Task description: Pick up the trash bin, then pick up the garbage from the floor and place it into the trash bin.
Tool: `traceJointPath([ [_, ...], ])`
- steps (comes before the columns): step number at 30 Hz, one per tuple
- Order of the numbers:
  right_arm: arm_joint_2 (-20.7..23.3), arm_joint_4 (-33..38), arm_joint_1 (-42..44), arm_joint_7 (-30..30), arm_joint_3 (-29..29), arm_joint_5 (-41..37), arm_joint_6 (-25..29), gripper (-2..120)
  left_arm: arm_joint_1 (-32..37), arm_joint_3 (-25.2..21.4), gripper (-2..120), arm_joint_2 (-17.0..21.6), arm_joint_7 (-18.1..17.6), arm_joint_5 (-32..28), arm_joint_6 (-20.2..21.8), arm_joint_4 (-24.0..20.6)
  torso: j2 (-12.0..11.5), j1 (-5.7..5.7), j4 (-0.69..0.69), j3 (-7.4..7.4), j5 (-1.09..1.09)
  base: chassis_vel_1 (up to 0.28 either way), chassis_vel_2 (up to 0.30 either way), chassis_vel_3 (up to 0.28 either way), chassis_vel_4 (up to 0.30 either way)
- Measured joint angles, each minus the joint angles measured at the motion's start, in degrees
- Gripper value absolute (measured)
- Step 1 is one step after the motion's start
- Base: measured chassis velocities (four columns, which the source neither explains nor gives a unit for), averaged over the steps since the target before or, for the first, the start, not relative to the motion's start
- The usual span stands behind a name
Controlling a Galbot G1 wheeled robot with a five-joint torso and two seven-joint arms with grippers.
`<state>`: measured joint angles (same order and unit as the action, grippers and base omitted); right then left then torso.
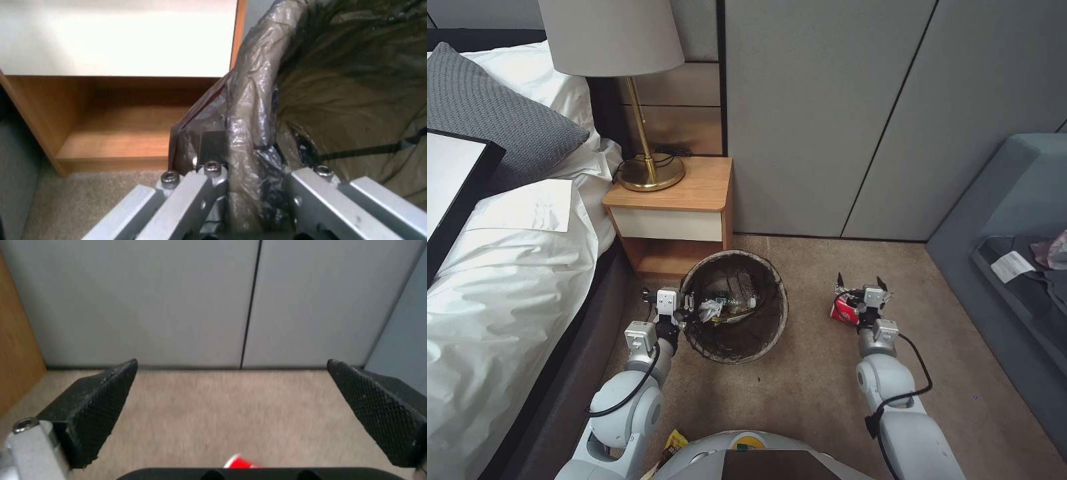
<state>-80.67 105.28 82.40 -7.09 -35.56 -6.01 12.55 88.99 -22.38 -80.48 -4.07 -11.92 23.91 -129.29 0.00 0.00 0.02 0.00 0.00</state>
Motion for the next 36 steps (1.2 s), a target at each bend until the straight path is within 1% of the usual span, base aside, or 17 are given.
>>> traceJointPath([
  [1,0.6,-1.4,-1.7,-1.0,0.2,-0.9,-3.6,100,0.0,-0.1,0,0.0,0.0,0.0,0.0,0.0,0.0,0.00,-0.01,0.00,0.00,0.000,0.000,0.000,0.000],
  [2,0.6,-1.4,-1.7,-1.0,0.2,-0.9,-3.6,100,0.0,-0.1,0,0.0,0.0,0.0,0.0,0.0,0.0,0.00,-0.01,0.00,0.00,0.000,0.000,0.000,0.000],
  [3,0.8,-2.4,-2.5,-1.4,0.4,-1.2,-5.1,100,0.1,-0.1,0,0.0,0.0,0.0,0.0,0.0,0.0,0.00,-0.02,0.00,0.00,0.000,0.000,0.000,0.000],
  [4,1.2,-4.6,-4.3,-1.7,0.6,-1.6,-7.9,100,0.1,-0.1,0,0.0,0.0,0.1,0.0,0.0,0.0,0.00,-0.01,0.00,0.00,0.000,0.000,0.000,0.000],
  [5,1.2,-4.6,-4.3,-1.7,0.6,-1.6,-7.9,100,0.1,-0.1,0,0.0,0.0,0.1,0.0,0.0,0.0,0.00,-0.01,0.00,0.00,0.000,0.000,0.000,0.000],
  [6,1.4,-6.3,-5.4,-1.8,0.9,-1.7,-9.5,100,0.1,-0.1,0,-0.1,0.0,0.1,0.0,0.0,0.0,0.00,-0.02,0.00,-0.02,0.000,0.000,0.000,0.000],
  [9,1.5,-11.4,-8.3,-1.9,1.8,-1.8,-11.5,100,0.1,-0.1,0,-0.2,0.0,0.3,0.0,0.3,0.0,0.00,-0.01,0.00,0.00,0.000,0.000,0.000,0.000],
  [10,1.5,-11.4,-8.3,-1.9,1.8,-1.8,-11.5,100,0.1,-0.1,0,-0.2,0.0,0.3,0.0,0.3,0.0,0.00,-0.01,0.00,0.00,0.000,0.000,0.000,0.000],
  [13,1.6,-17.6,-11.9,-1.9,2.6,-2.0,-14.1,100,0.2,0.1,0,-0.3,0.0,0.5,-0.1,0.6,0.0,0.00,-0.01,0.00,0.00,0.000,0.000,0.000,0.000],
  [17,1.7,-19.1,-13.2,-1.9,2.9,-2.3,-15.4,100,0.2,0.1,0,-0.3,0.0,0.5,-0.1,0.6,0.0,0.00,-0.02,0.00,0.00,0.000,0.000,0.000,0.000],
  [20,2.0,-22.7,-16.4,-1.9,3.2,-3.2,-17.8,100,0.1,0.0,0,-0.3,0.0,0.5,-0.1,0.6,0.0,0.00,-0.01,0.00,0.00,0.000,0.000,0.000,0.000],
  [24,2.3,-25.0,-18.3,-2.0,3.3,-3.2,-18.4,100,0.2,0.1,0,-0.4,0.0,0.5,-0.2,0.6,0.0,0.00,-0.01,0.00,0.00,0.000,0.000,0.000,0.000],
  [26,2.7,-28.9,-20.9,-2.3,3.4,-3.2,-19.0,100,0.3,0.1,0,-0.4,0.0,0.6,-0.2,0.7,0.0,0.00,-0.01,0.00,-0.01,0.000,0.000,0.000,0.000],
  [28,2.7,-30.6,-21.8,-2.5,3.5,-3.2,-19.1,100,0.3,0.1,0,-0.3,0.0,0.6,-0.2,0.6,0.0,0.00,-0.02,0.00,0.00,0.000,0.000,0.000,0.000],
  [30,2.9,-35.9,-24.4,-2.6,3.5,-2.9,-19.1,100,0.4,0.1,0,-0.4,0.0,0.6,-0.2,0.6,0.0,0.00,-0.01,0.00,0.00,0.000,0.000,0.000,0.000],
  [32,2.9,-36.8,-24.8,-2.6,3.5,-2.8,-19.1,100,0.5,0.1,0,-0.4,0.0,0.7,-0.2,0.6,0.0,0.00,-0.01,0.00,0.00,0.000,0.000,0.000,0.000],
  [36,3.0,-41.8,-27.1,-3.2,3.6,-2.1,-19.3,100,0.5,0.0,0,-0.4,0.0,0.7,-0.2,0.6,0.0,0.00,-0.02,0.00,0.00,0.000,0.000,0.000,0.000],
])
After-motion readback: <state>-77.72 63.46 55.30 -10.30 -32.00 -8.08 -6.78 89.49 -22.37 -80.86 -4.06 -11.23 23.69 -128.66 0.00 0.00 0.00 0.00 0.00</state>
